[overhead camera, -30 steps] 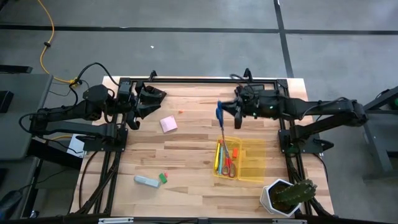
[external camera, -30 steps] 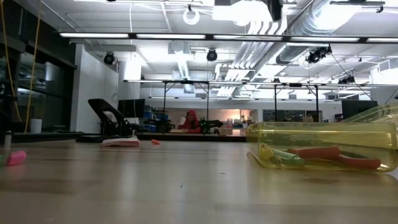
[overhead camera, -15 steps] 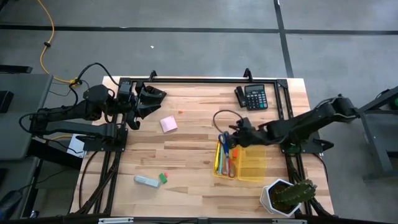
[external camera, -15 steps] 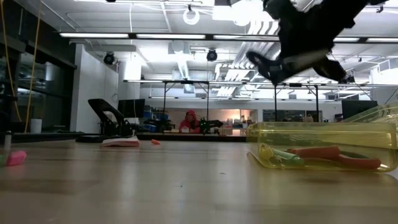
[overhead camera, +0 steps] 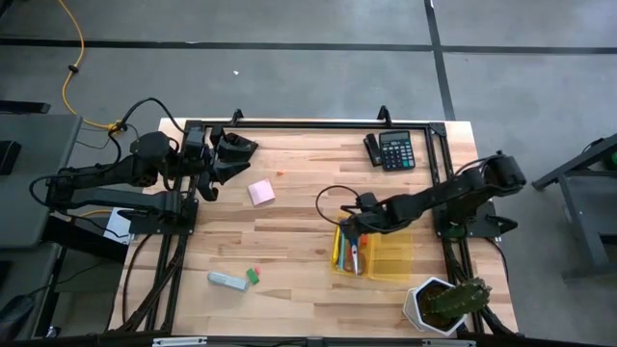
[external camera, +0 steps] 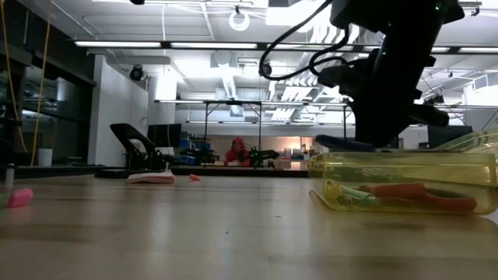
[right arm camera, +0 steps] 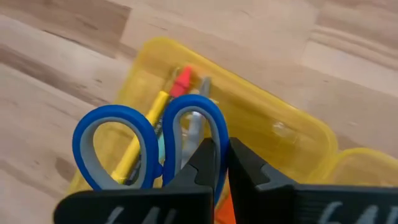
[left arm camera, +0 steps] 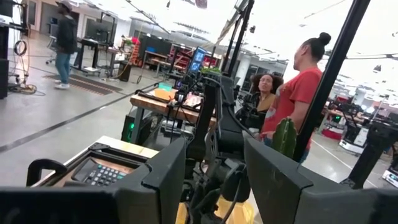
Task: Pack school essentials
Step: Put the blue scissors into the supply box
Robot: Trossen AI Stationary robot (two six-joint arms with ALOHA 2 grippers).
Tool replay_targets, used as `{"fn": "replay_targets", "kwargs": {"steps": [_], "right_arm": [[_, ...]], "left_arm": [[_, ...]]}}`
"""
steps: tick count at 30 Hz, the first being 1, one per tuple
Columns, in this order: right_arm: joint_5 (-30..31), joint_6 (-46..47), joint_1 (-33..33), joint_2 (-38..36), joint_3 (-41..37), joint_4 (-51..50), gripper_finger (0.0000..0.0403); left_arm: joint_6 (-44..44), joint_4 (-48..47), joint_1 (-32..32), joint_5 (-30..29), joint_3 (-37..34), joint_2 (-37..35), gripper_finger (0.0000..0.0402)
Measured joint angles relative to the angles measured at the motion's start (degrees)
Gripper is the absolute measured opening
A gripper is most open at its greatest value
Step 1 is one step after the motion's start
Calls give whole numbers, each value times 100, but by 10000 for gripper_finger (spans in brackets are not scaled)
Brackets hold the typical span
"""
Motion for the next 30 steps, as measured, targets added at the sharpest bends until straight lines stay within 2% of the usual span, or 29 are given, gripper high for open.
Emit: {"fn": "replay_targets", "kwargs": {"steps": [4, 14, 20, 26, 28, 30], "right_arm": [[-33, 39, -35, 86, 2, -45, 5], [-12, 17, -145, 108, 0, -74, 56], [4, -135, -279, 99, 0, -74, 72], [-137, -1443, -250, -253, 313, -55, 73], [-439, -2134, -197, -366, 403, 131, 73], [-1054, -2797, -108, -423, 439, 475, 73]], "left_arm": [[1, -2, 0, 0, 0, 0, 156], [2, -3, -1, 1, -2, 0, 156], [2, -3, -2, 2, -2, 0, 156], [2, -3, -2, 2, -2, 0, 156], [2, -3, -2, 2, -2, 0, 156], [3, -3, -2, 2, -2, 0, 156]]}}
